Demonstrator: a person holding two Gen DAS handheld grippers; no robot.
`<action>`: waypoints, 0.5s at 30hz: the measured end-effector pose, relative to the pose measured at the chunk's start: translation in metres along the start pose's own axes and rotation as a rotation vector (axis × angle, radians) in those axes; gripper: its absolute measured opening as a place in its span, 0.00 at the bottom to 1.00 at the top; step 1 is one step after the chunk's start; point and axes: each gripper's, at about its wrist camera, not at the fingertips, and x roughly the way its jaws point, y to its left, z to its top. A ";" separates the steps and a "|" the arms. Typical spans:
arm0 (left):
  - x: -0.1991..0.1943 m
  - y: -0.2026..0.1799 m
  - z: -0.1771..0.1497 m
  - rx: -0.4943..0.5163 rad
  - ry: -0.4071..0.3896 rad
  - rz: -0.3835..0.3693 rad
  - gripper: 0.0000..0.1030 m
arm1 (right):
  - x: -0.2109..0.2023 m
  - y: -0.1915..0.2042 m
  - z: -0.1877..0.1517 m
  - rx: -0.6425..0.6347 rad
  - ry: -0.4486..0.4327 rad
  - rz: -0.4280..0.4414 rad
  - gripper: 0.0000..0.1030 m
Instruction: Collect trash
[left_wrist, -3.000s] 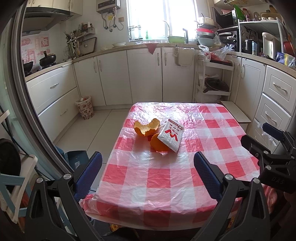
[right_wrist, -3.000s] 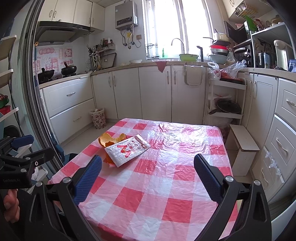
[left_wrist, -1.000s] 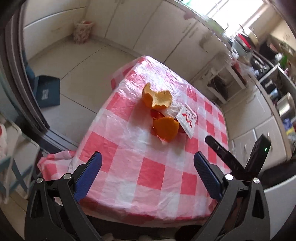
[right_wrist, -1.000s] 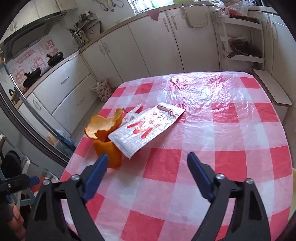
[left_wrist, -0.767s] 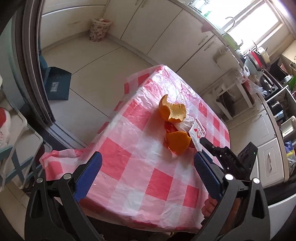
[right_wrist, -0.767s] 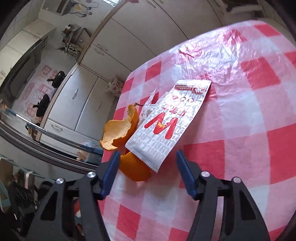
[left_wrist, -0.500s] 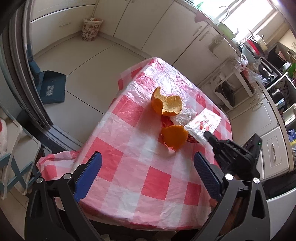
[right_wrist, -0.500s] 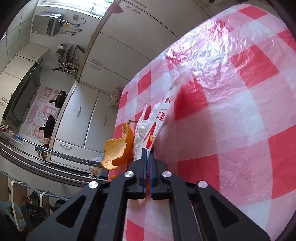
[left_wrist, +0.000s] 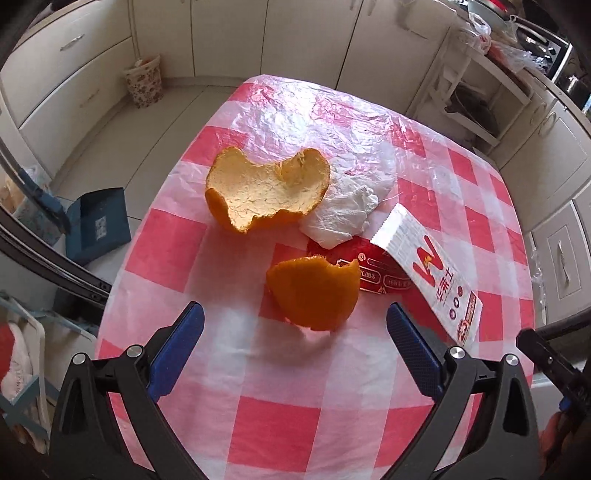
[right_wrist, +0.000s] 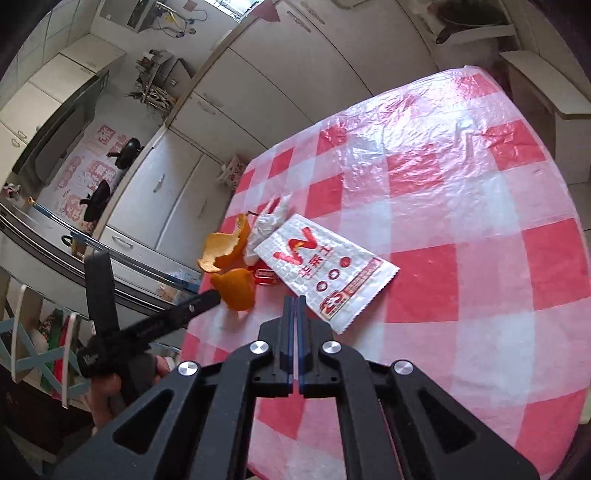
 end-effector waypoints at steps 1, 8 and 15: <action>0.004 -0.002 0.002 -0.006 -0.001 0.001 0.86 | -0.002 0.002 0.002 -0.028 -0.017 -0.032 0.09; 0.009 0.001 0.004 -0.026 0.008 -0.066 0.30 | 0.030 0.044 0.000 -0.346 -0.040 -0.211 0.72; -0.011 0.027 0.001 -0.074 0.002 -0.145 0.26 | 0.090 0.058 0.002 -0.445 0.007 -0.297 0.75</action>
